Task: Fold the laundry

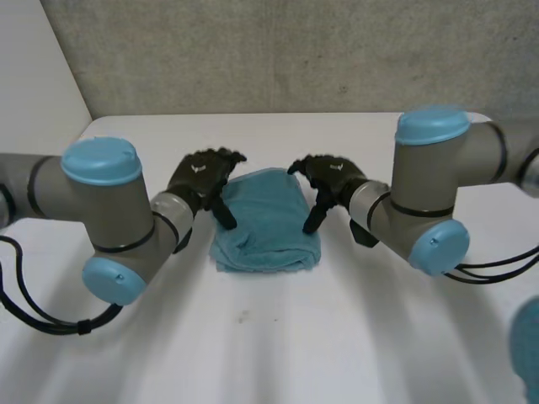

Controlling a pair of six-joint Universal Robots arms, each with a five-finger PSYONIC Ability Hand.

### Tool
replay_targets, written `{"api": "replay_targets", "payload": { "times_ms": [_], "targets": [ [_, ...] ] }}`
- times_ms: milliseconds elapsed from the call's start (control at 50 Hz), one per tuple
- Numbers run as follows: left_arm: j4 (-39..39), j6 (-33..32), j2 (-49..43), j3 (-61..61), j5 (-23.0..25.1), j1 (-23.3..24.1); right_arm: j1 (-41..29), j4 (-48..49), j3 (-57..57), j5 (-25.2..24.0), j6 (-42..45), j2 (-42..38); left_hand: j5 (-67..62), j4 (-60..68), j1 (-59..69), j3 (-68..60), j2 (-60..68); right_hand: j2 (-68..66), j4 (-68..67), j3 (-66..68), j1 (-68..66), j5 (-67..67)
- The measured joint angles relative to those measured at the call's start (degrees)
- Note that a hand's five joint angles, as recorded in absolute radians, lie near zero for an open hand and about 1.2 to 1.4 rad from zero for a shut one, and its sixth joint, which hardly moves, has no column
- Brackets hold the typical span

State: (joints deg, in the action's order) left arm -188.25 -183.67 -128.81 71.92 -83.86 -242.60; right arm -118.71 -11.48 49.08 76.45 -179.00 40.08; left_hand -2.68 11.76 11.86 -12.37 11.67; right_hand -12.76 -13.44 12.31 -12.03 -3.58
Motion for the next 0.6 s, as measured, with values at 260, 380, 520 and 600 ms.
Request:
{"api": "replay_targets", "payload": {
  "times_ms": [260,380,520,600],
  "targets": [
    [3.5,-10.6,-1.5,2.4,-0.3,-0.9,-0.3,-8.2,-9.9,-0.2,1.6,-7.1,0.0,0.0,0.0,0.0,0.0,0.0,0.0,0.0,1.3,0.0],
    [3.9,-16.7,3.9,2.9,-0.4,-0.9,-0.3,-8.4,-9.0,0.6,2.2,0.0,0.0,0.0,0.0,0.0,0.0,0.0,0.0,0.0,1.3,0.0],
    [6.5,-13.9,15.2,0.4,-0.6,-2.2,2.0,-5.2,-2.4,8.1,2.3,14.0,0.0,0.0,0.0,0.0,0.0,0.0,0.0,0.0,1.3,0.1],
    [11.7,-8.8,21.8,-2.5,-0.7,-4.4,4.7,-2.6,3.1,14.8,3.4,23.4,0.0,0.0,0.0,0.0,0.0,0.0,0.0,0.0,1.3,0.1]
  ]
}}
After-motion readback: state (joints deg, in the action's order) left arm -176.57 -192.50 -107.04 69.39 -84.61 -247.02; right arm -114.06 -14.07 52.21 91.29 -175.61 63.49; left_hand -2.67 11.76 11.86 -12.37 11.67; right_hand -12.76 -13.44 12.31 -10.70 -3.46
